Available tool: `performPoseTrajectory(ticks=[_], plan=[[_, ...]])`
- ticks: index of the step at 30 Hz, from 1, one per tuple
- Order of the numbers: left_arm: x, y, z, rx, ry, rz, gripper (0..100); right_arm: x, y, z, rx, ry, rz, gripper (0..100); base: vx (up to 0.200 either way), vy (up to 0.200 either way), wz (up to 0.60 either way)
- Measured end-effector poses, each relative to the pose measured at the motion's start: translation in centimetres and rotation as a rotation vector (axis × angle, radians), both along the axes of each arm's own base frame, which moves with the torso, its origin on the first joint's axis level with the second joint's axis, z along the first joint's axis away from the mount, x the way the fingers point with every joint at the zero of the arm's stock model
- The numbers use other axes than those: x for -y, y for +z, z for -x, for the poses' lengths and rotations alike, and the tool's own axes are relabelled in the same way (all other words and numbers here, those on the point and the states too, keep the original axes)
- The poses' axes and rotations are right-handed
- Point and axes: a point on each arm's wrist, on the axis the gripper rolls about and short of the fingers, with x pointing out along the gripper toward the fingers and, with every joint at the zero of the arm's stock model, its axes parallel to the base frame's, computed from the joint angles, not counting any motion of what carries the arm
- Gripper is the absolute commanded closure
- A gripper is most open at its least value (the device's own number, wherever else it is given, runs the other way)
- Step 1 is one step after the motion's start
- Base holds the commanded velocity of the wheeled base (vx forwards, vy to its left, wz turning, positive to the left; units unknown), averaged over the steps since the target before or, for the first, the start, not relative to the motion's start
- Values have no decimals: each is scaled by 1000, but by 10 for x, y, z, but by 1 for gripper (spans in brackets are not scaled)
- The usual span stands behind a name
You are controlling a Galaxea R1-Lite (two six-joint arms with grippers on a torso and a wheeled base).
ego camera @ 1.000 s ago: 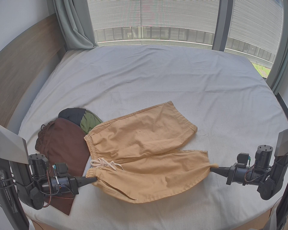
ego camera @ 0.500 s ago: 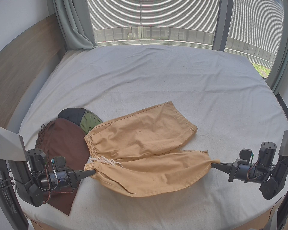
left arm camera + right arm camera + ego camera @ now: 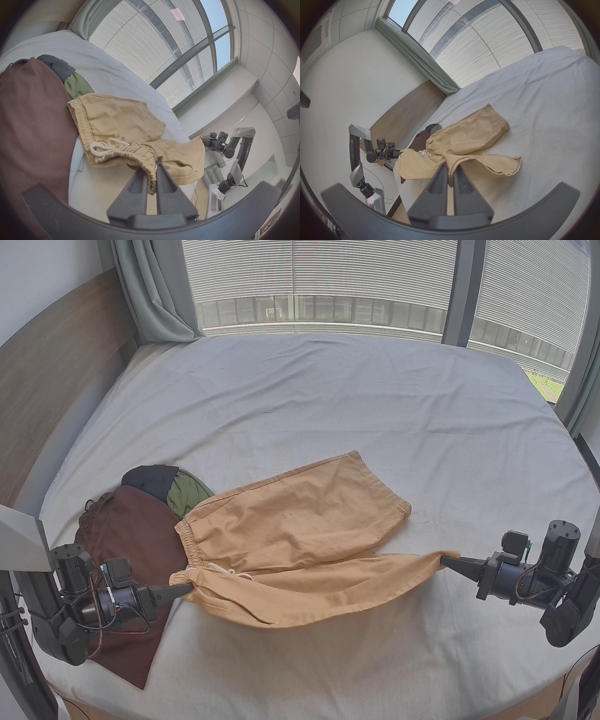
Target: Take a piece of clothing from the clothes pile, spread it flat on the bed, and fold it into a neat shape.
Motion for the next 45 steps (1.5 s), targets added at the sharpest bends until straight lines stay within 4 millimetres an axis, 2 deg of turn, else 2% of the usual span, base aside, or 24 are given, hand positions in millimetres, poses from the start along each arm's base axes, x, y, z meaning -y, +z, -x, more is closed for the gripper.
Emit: performPoseTrajectory(ticks=[10, 30, 37, 45], plan=[[-3, 4, -4, 8, 18, 15, 100, -2, 13, -11, 55, -8, -27, 100, 0, 0, 0], [-7, 14, -7, 20, 57, 36, 100, -15, 21, -19, 106, 10, -36, 100, 0, 0, 0], [-8, 14, -8, 25, 60, 36, 100, -17, 27, -29, 126, 10, -43, 100, 0, 0, 0], [-8, 14, -11, 31, 86, 29, 100, -18, 35, -50, 132, 2, -46, 100, 0, 0, 0]])
